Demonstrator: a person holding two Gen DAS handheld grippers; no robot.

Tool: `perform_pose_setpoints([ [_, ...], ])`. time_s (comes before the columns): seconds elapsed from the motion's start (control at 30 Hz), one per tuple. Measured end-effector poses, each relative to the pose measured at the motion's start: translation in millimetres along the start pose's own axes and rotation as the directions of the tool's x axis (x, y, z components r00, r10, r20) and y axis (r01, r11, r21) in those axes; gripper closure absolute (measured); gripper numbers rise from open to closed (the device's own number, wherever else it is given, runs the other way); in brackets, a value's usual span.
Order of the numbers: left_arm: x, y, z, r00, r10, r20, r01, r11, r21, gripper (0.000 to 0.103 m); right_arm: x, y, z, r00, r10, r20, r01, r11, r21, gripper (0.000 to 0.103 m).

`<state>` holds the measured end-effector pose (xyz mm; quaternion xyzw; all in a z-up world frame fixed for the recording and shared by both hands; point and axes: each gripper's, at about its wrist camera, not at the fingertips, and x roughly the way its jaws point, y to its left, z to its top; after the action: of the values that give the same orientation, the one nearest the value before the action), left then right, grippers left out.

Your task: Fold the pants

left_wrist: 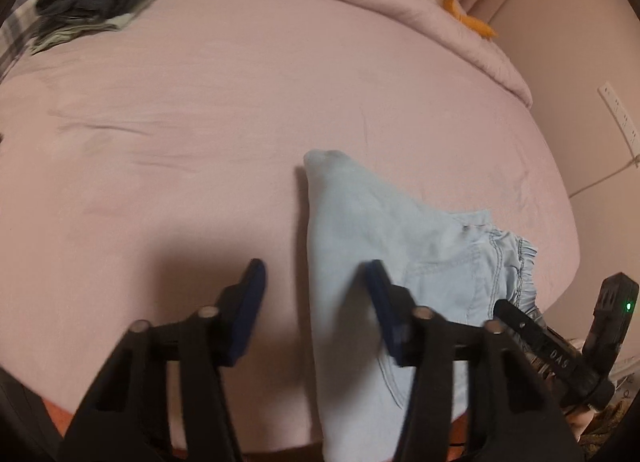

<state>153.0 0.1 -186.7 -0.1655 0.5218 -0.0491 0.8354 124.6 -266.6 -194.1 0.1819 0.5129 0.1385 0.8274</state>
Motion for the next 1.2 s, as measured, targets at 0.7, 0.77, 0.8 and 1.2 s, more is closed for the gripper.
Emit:
perform_pose_setpoints([
  [0.7,2,25,-46,0.99,-0.1,-0.096,0.087,0.988,-0.129,0.052,-5,-15,-3,1.0,-0.005,0.008,0.005,0.999,0.038,0.073],
  [0.77,-1,27,-54,0.989,-0.111,-0.099,0.097,0.985,-0.14,0.051,-4,-16,-2,1.0,-0.007,0.001,0.007,0.999,0.035,0.073],
  [0.8,-3,28,-59,0.987,-0.119,-0.105,0.103,0.985,-0.14,0.051,-4,-15,-1,1.0,-0.008,-0.002,0.008,0.999,0.036,0.073],
  [1.2,-8,23,-79,0.977,-0.145,-0.156,0.126,0.985,-0.12,0.049,-5,-16,-2,1.0,-0.015,0.002,0.015,0.999,0.043,0.071],
])
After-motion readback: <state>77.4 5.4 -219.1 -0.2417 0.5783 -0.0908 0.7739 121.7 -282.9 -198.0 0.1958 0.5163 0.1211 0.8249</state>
